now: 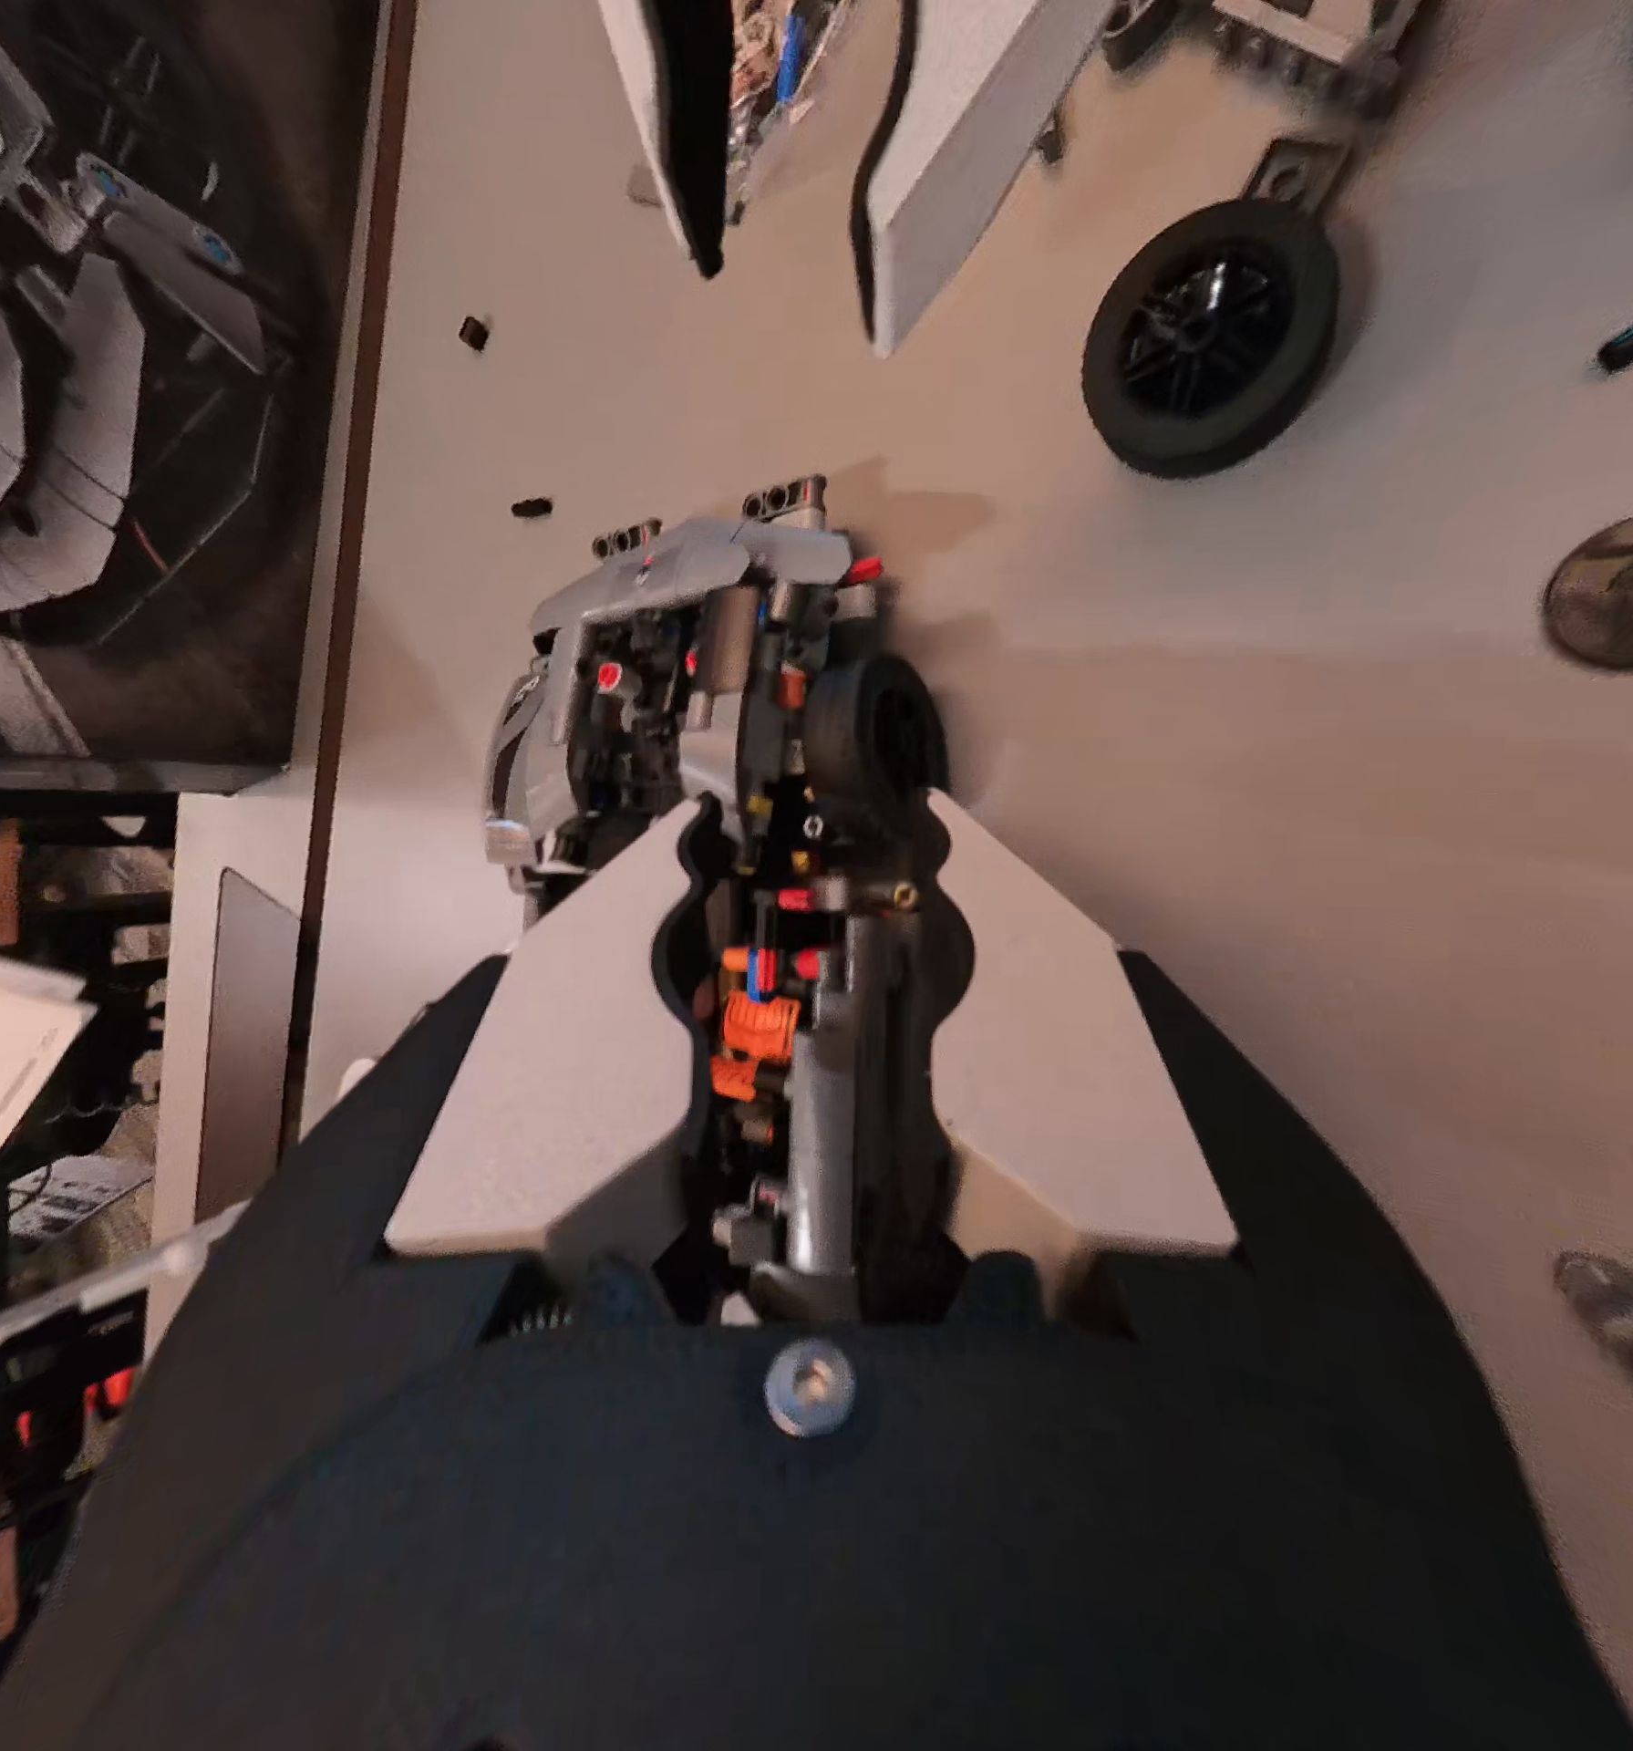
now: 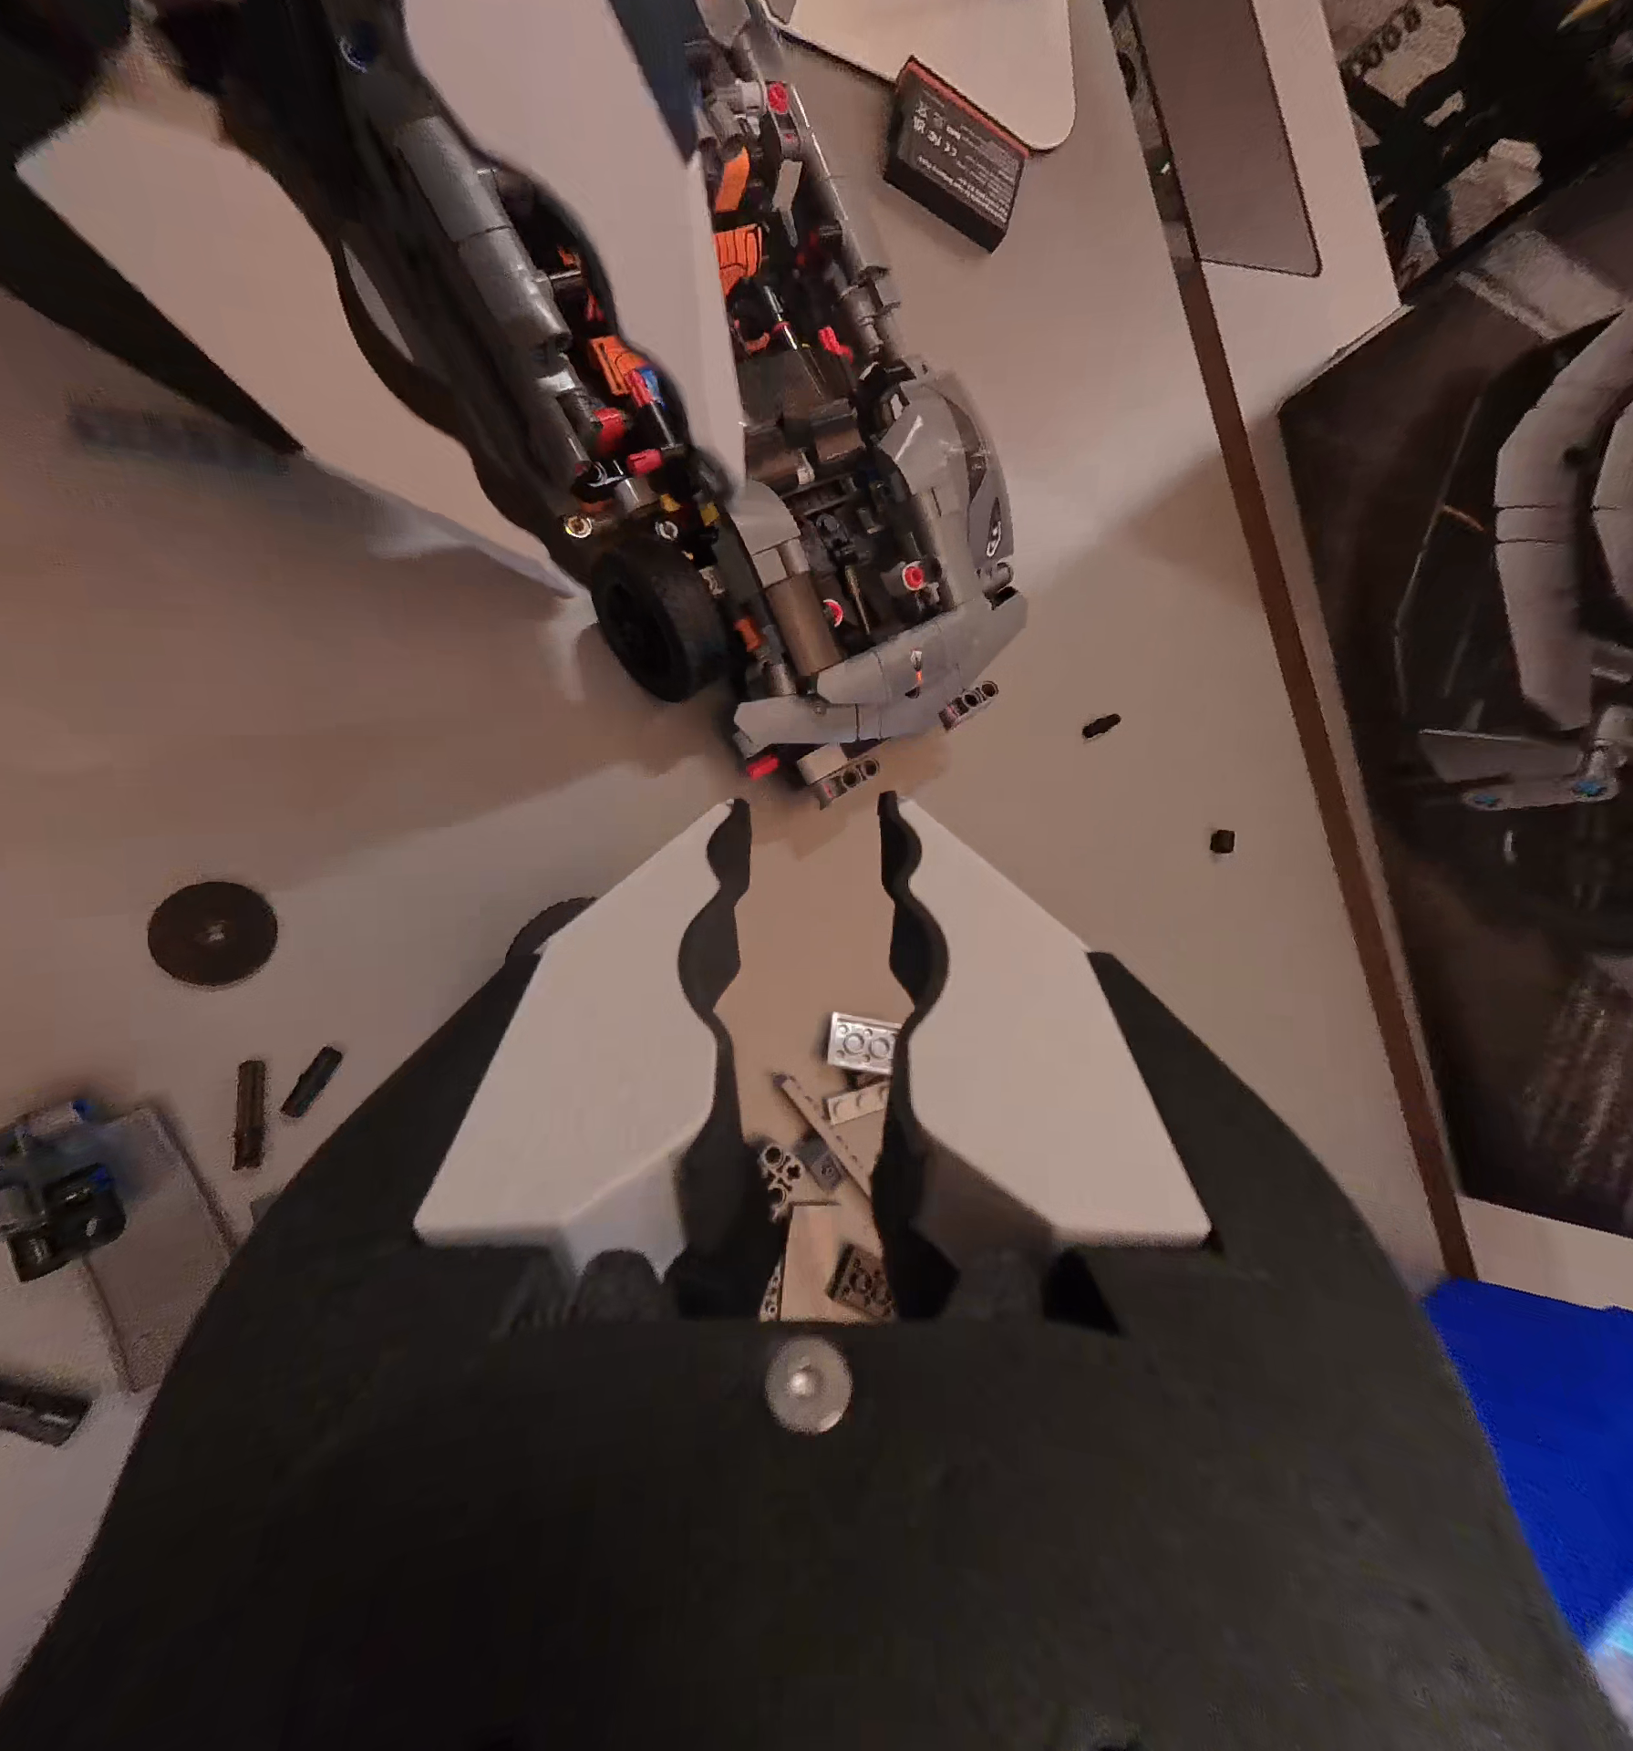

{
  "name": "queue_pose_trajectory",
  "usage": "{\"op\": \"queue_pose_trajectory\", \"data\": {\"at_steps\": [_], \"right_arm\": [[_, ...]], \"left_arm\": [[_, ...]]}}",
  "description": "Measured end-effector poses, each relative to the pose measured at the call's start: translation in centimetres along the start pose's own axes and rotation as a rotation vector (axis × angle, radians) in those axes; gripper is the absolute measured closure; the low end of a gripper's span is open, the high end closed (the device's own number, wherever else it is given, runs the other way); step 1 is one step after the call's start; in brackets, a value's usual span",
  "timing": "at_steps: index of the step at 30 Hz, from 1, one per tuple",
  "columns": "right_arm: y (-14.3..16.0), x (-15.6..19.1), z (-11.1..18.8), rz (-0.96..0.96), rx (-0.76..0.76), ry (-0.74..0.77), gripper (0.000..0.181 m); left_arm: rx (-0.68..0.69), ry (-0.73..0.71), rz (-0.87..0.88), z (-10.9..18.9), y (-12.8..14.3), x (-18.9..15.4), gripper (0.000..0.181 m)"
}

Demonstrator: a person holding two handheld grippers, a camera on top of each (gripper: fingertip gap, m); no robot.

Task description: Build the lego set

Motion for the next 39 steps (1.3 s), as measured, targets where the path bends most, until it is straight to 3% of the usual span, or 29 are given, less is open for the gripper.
{"op": "queue_pose_trajectory", "data": {"at_steps": [5,9,15,24,31,39], "right_arm": [[0.3,-0.1,-0.3,-0.031,-0.019,-0.016,0.158],[0.4,-0.6,-0.5,-0.071,-0.01,-0.004,0.156],[1.4,-0.9,-1.3,-0.141,-0.002,-0.036,0.152],[2.0,-1.4,-1.7,-0.178,0.003,-0.027,0.153],[1.9,-1.3,-1.6,-0.175,-0.001,-0.03,0.155],[1.6,-1.3,-1.3,-0.171,-0.015,-0.034,0.157]], "left_arm": [[-0.014,-0.032,-0.038,-0.5,-1.0,0.2,0.159],[0.015,-0.123,-0.088,-0.1,-1.6,0.6,0.147],[0.011,-0.039,-0.015,-1.8,-1.4,1.0,0.137],[-0.068,0.064,0.087,0.0,-3.2,2.7,0.148],[0.01,0.224,0.174,-3.2,-3.5,2.9,0.157],[0.025,0.2,0.17,-3.4,-3.6,3.3,0.162]]}}
Point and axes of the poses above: each gripper's, where its closed fingertips meet, z back along the fingers, y out of its underside, x = y × z across the jaws, the point moved 3 cm from there along z, back along the fingers, and after that the axes turned 14 degrees about y, right-handed, at the moved point
